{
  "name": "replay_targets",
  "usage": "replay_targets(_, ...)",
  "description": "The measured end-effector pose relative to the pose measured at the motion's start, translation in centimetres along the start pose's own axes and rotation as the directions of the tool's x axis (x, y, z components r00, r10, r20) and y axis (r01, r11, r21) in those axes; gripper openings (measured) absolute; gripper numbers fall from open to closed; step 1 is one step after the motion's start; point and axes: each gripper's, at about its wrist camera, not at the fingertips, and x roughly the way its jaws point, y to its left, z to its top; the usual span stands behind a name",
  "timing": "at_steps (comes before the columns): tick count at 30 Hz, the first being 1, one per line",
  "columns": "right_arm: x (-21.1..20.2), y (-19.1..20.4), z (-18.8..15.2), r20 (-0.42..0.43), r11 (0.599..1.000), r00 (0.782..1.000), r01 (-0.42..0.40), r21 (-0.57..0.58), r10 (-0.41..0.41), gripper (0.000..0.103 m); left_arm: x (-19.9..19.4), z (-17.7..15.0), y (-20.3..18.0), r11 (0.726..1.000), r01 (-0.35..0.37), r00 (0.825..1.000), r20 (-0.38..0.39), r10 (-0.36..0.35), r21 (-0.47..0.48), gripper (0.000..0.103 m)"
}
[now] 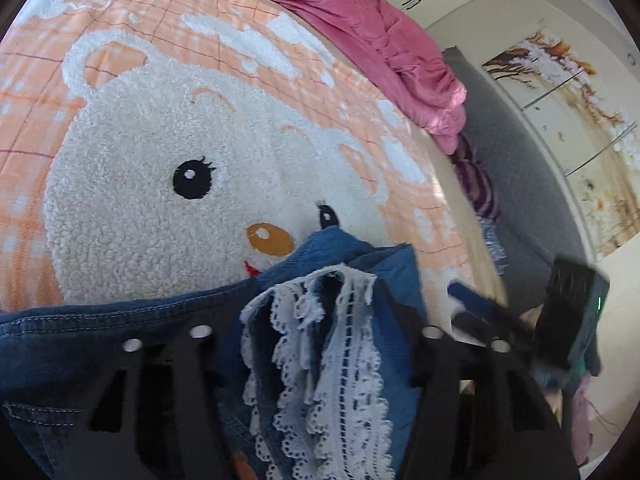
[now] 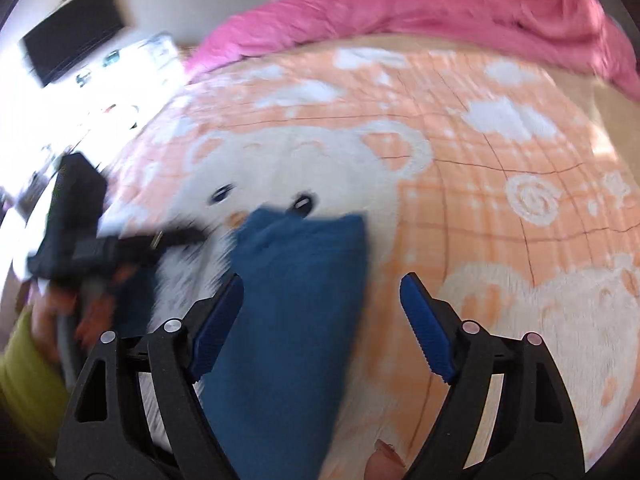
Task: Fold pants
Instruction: 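Lift the lace edge with the left tool and fold it over the denim, then release the lace edge and smooth the folded shorts with both tools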
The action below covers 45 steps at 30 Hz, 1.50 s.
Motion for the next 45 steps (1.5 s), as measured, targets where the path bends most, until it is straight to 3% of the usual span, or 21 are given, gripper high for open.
replay_targets(2, 2.7, -1.0, 1.3, -0.036, 1.000, 0.999, -0.006, 0.014, 0.006, 0.074, 0.2, -0.1, -0.3, 1.000, -0.013, 1.000, 0.001, 0.013, 0.011, 0.030)
replay_targets(3, 3.7, -1.2, 1.4, -0.061, 0.999, 0.998, -0.020, 0.040, 0.022, 0.069, 0.4, -0.1, -0.5, 1.000, -0.014, 1.000, -0.002, 0.015, 0.019, 0.025)
replay_targets(4, 4.9, -1.9, 1.4, -0.089, 0.992, 0.992, -0.083, 0.091, 0.092, 0.061, 0.6, 0.1, -1.0, 0.999, -0.014, 1.000, -0.006, 0.014, 0.035, 0.019)
replay_targets(5, 5.8, -2.3, 1.0, -0.106, 0.978, 0.979, -0.157, 0.137, 0.172, 0.035, 0.6, 0.3, -1.4, 0.998, -0.025, 1.000, -0.004, 0.025, 0.052, 0.019)
replay_targets(6, 6.3, -2.7, 0.4, -0.105, 0.955, 0.963, -0.227, 0.191, 0.250, 0.016, 0.6, 0.5, -1.9, 0.996, -0.037, 0.999, 0.000, 0.037, 0.076, 0.019)
replay_targets(8, 5.7, -3.0, -0.1, -0.057, 0.939, 0.955, -0.275, 0.206, 0.292, 0.012, 0.6, 1.1, -2.5, 0.993, -0.043, 0.999, 0.010, 0.042, 0.114, 0.018)
replay_targets(11, 4.1, -3.6, -0.2, -0.004, 0.948, 0.969, -0.242, 0.209, 0.248, 0.012, 1.1, 1.5, -2.5, 0.990, -0.040, 0.999, 0.011, 0.039, 0.132, 0.019)
replay_targets(13, 4.0, -2.8, -0.3, -0.013, 0.979, 0.988, -0.148, 0.138, 0.151, 0.018, 2.0, 1.1, -1.9, 0.985, -0.098, 0.995, 0.007, 0.098, 0.142, 0.026)
replay_targets(15, 4.4, -1.9, -0.8, -0.025, 0.996, 0.997, -0.070, 0.059, 0.071, 0.027, 1.9, 0.8, -1.4, 0.989, -0.097, 0.995, 0.019, 0.095, 0.115, 0.037)
replay_targets(16, 4.2, -1.7, -1.0, -0.024, 0.997, 0.998, -0.059, 0.046, 0.061, 0.028, 1.3, 0.6, -1.1, 0.990, -0.094, 0.995, 0.031, 0.091, 0.101, 0.044)
replay_targets(20, 2.3, -2.1, -1.4, 0.045, 0.998, 0.998, -0.039, 0.047, 0.037, 0.047, -1.8, -0.5, -1.6, 0.982, -0.152, 0.986, 0.081, 0.143, 0.109, 0.048)
replay_targets(25, -1.3, -1.3, -1.9, 0.146, 0.999, 0.989, -0.011, 0.042, 0.005, 0.051, -5.7, -2.9, -2.2, 0.969, -0.224, 0.970, 0.123, 0.212, 0.099, 0.057)
replay_targets(27, -3.1, -0.5, -2.6, 0.201, 0.999, 0.979, -0.027, 0.043, 0.018, 0.068, -6.7, -3.9, -2.4, 0.968, -0.237, 0.967, 0.121, 0.226, 0.085, 0.063)
replay_targets(28, -3.6, -0.1, -3.0, 0.210, 0.999, 0.978, -0.021, 0.042, 0.012, 0.071, -7.3, -4.7, -2.7, 0.969, -0.231, 0.968, 0.122, 0.220, 0.091, 0.064)
replay_targets(34, -6.2, 2.5, -6.3, 0.207, 1.000, 0.978, 0.017, 0.009, -0.018, 0.074, -8.7, -7.1, -4.9, 0.944, -0.289, 0.951, 0.161, 0.264, 0.160, 0.064)
replay_targets(36, -6.6, 2.8, -7.2, 0.188, 1.000, 0.982, 0.021, 0.010, -0.023, 0.080, -9.1, -7.8, -5.3, 0.944, -0.287, 0.952, 0.160, 0.262, 0.162, 0.066)
replay_targets(40, -7.7, 3.9, -8.5, 0.178, 0.999, 0.983, 0.041, -0.019, -0.037, 0.084, -9.7, -9.6, -6.2, 0.937, -0.296, 0.950, 0.164, 0.268, 0.187, 0.070)
replay_targets(45, -8.4, 4.6, -10.3, 0.152, 0.999, 0.987, 0.048, -0.016, -0.045, 0.085, -10.3, -11.4, -6.0, 0.947, -0.282, 0.954, 0.146, 0.260, 0.155, 0.073)
